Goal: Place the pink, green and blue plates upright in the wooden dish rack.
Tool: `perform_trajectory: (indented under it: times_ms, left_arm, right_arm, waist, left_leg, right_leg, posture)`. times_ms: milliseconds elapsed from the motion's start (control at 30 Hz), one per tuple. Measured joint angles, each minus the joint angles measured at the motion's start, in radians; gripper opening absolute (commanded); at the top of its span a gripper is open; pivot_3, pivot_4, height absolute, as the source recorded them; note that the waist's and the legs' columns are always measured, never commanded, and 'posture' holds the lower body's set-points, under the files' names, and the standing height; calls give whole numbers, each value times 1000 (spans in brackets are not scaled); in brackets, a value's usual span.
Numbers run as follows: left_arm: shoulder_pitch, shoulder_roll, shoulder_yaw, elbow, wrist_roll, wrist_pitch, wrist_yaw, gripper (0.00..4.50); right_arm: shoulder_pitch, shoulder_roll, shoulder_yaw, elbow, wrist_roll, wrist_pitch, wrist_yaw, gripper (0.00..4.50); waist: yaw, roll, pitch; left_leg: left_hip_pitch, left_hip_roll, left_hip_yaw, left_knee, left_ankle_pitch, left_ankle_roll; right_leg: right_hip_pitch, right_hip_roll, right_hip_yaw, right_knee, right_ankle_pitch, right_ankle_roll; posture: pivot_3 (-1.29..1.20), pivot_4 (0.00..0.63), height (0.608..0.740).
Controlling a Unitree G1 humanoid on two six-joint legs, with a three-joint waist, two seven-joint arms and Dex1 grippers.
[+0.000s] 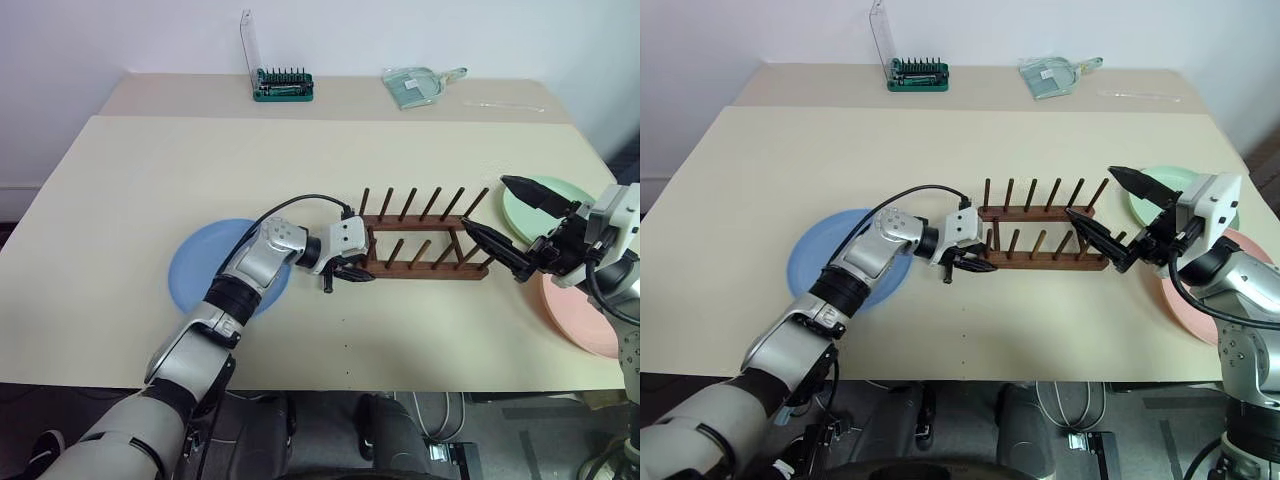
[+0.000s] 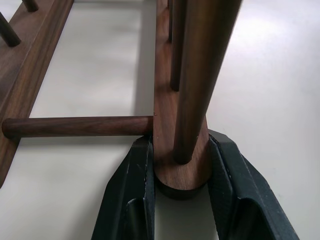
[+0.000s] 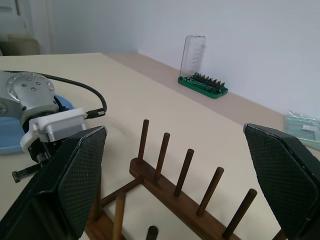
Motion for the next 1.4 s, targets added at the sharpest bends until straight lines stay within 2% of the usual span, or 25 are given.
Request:
perform_trajectory:
  times_ms: [100,133,167,467,567,700,800,933,1033,1200,1400]
  left_arm:
    - [-8,-4,5,1,-7,-2,14,3758]
    - [-8,-4,8,3,-6,-8,28,4187]
    - [-10,-3,18,4,-9,-6,37,4430]
    - [-28,154,157,-255,-166,275,-42,4430]
    - [-40,178,233,-348,-274,413,-49,3674]
    - [-60,206,323,-460,-439,581,-66,1685]
    - [-30,232,323,-554,-532,674,-98,129]
    - [18,229,231,-629,-558,705,-97,16]
    - [27,223,159,-636,-546,702,-87,16]
    - [31,240,-42,-629,-352,534,-44,16]
    - [63,189,-167,-611,-221,402,8,16]
  right_arm:
    - [0,0,1,0,0,0,0,4500]
    - [0,0,2,0,0,0,0,4500]
    - [0,0,1,0,0,0,1,4500]
    - [-11,0,2,5,30,22,20,4500]
    - [-27,-1,2,20,86,69,37,3689]
    - [-4,-43,-1,40,153,146,99,1640]
    - [48,-73,-6,32,158,158,156,120]
    - [100,-114,-6,23,129,159,209,14]
    - [145,-184,25,22,22,129,232,14]
    - [186,-217,151,61,-224,26,205,14]
    - [148,-216,249,128,-418,-74,138,14]
  waist:
    - [0,0,0]
    - [0,0,0]
    - [0,0,0]
    - [0,0,0]
    - [0,0,0]
    - [-1,0,0]
    - [-1,0,0]
    - [1,0,0]
    - [-1,0,0]
    - [-1,0,0]
    - [-1,0,0]
  left_leg:
    - [0,0,0,0,0,0]
    - [0,0,0,0,0,0]
    - [0,0,0,0,0,0]
    - [0,0,0,0,0,0]
    - [0,0,0,0,0,0]
    - [0,0,0,0,0,0]
    - [0,0,0,0,0,0]
    - [1,0,0,0,0,0]
    - [1,0,0,0,0,0]
    - [1,0,0,0,0,0]
    - [1,0,0,0,0,0]
  right_leg:
    - [0,0,0,0,0,0]
    - [0,0,0,0,0,0]
    - [0,0,0,0,0,0]
    - [0,0,0,0,0,0]
    - [0,0,0,0,0,0]
    - [0,0,0,0,0,0]
    - [0,0,0,0,0,0]
    - [1,0,0,1,0,0]
    - [1,0,0,1,0,0]
    - [1,0,1,0,0,0]
    - [1,0,1,0,0,0]
  posture:
    - [0,150,724]
    - [0,150,724]
    - [0,150,724]
    - [0,150,724]
    - [0,150,724]
    - [0,150,724]
    - [0,150,724]
    - [0,150,724]
    - [0,150,724]
    - [0,150,724]
    - [0,150,724]
